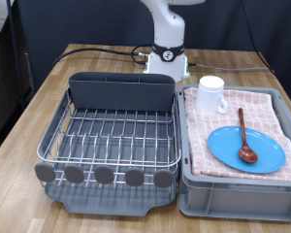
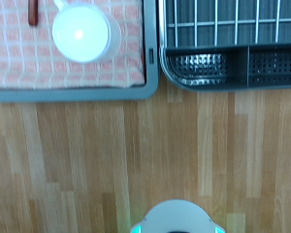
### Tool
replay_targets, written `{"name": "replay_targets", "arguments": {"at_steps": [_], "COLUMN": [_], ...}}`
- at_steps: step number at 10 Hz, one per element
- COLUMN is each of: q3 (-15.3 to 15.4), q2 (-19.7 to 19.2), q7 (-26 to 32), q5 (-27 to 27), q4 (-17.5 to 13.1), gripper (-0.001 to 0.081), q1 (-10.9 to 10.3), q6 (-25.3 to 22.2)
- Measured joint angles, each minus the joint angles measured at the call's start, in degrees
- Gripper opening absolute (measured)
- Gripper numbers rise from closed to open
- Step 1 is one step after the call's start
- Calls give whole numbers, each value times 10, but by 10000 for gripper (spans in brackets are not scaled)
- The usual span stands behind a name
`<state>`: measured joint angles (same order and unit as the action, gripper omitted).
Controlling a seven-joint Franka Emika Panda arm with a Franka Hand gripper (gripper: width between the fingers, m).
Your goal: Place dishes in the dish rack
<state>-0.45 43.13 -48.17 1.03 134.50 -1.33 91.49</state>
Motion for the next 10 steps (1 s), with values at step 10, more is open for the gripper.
{"name": "replay_targets", "arguments": {"at_steps": [10], "q3": [114], "q2": [-131], "q7": [-206], "q5": [19], "q4": [3], "gripper": [802], "q1": [-3], "q6": [204]}}
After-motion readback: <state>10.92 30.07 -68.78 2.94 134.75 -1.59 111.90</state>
